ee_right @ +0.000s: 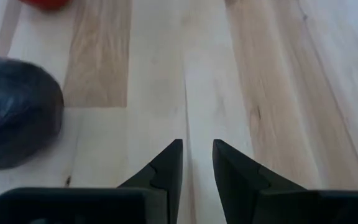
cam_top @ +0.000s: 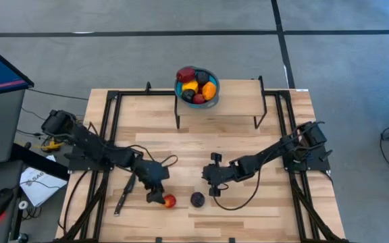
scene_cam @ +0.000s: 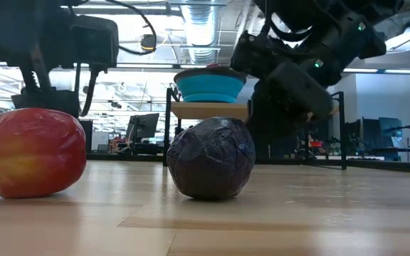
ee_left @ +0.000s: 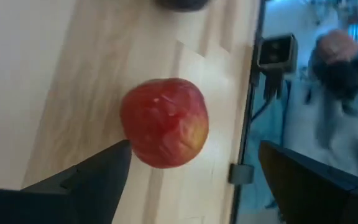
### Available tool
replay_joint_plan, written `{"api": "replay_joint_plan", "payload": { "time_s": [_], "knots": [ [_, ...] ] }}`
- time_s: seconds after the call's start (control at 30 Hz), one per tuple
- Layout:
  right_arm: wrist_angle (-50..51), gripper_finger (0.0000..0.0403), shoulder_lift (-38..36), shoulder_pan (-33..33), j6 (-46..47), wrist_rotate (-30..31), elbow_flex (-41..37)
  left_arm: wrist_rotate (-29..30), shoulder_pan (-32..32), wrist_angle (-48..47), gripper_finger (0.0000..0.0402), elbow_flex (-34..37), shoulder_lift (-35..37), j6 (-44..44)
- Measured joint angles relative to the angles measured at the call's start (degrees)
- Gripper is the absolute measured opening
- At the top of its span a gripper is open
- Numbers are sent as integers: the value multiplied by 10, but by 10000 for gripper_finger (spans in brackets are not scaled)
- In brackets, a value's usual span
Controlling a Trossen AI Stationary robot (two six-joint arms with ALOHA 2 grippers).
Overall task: Pick & Place Fruit
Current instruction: Put the red apple into the blue strainer bowl on the shelf
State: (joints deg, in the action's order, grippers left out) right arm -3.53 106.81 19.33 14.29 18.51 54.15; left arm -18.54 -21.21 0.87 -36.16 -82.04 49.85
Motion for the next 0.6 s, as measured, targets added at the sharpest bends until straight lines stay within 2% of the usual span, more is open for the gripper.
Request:
{"api": "replay_joint_plan", "payload": {
  "time_s": [0.07, 0.17, 0.27, 0.33, 0.43, 0.6],
  "knots": [
    [-5, 81, 1, 0, -2, 0, 0, 0, -11, 4, 355, 0, -2, -53],
    [-4, 82, 1, 0, -4, 0, 0, 8, -34, 5, 362, 0, -2, -199],
    [-9, 81, 1, 0, -10, 0, 0, 52, -61, 7, 362, 0, -1, -362],
    [-14, 82, 1, 0, -9, 0, 0, 88, -73, 11, 359, 0, -6, -439],
    [-18, 82, 1, 2, -8, 0, 0, 117, -76, 26, 356, 0, -22, -500],
    [-25, 81, 1, 2, 6, -1, 0, 120, -72, 51, 356, 0, -63, -553]
  ]
}}
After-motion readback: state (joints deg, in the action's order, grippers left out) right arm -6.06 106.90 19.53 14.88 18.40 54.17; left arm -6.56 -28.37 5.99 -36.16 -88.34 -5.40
